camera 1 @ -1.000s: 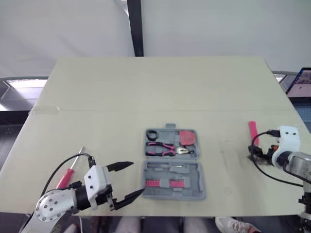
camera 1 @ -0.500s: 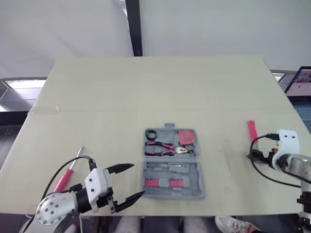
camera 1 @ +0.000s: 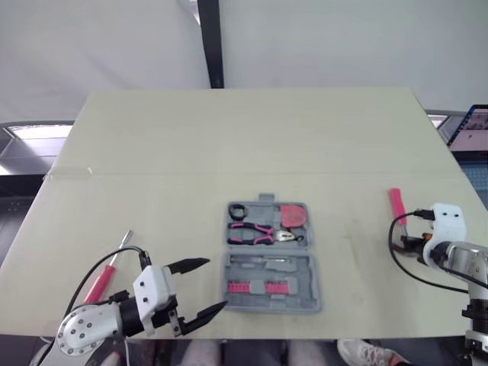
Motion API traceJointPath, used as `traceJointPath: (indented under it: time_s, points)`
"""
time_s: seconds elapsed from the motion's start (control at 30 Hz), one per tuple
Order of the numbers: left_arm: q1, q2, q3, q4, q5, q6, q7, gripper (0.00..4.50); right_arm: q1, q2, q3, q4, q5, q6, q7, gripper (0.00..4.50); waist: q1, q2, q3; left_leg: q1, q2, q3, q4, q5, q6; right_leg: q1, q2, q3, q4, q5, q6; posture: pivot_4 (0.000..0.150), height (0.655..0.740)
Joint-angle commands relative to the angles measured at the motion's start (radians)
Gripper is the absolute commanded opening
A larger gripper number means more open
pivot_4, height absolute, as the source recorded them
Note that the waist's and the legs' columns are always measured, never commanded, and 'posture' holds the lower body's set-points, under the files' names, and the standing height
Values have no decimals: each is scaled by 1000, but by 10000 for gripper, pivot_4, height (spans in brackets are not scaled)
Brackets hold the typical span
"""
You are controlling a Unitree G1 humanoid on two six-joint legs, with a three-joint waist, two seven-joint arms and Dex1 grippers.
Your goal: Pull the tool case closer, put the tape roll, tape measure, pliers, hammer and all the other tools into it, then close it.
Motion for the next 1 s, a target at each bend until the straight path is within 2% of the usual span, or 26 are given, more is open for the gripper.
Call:
traceJointPath:
  time_s: [0.03, 0.17, 0.33, 0.5, 0.77, 1.0]
  points:
    - [-2, -21, 60, -27, -94, 42, 32, 45000, 19, -53, 24, -75, 0, -2, 42, 347, 0, 0, 0, 0, 0, 0, 0, 0, 0, 0, 0, 0, 0, 0, 0, 1500, 7400]
    - [-6, 11, 146, -19, -148, 77, 15, 45000, 69, -208, 117, -215, 42, 1, 194, 347, 1, 5, 3, -2, 0, 0, 0, 0, 0, -2, 0, 0, 1, 0, 0, 1500, 7400]
    - [10, 62, 201, -11, -166, 93, -33, 45000, 193, -500, 236, -455, 102, -90, 485, 347, 2, 5, 4, -2, 0, 1, -1, 0, 0, -3, 0, 0, -1, 0, 0, 1500, 7400]
    - [27, 85, 240, -20, -195, 106, -68, 45000, 162, -685, 294, -572, 136, -170, 674, 347, 0, 1, 7, -2, 0, 1, 1, 0, 1, -3, 0, 1, -3, 0, 0, 1500, 7400]
    - [54, 101, 248, -39, -185, 118, -90, 45000, -103, -799, 505, -728, 169, -91, 795, 347, 0, 0, 9, -2, 0, 1, 0, 0, 0, -4, 0, 1, -4, 0, 0, 1500, 7400]
    - [107, 112, 253, -65, -182, 130, -105, 45000, -292, -748, 696, -891, 163, 55, 771, 347, 0, 0, 10, -5, 0, 1, 0, 0, 1, -7, 0, 1, -4, 0, 0, 1500, 7400]
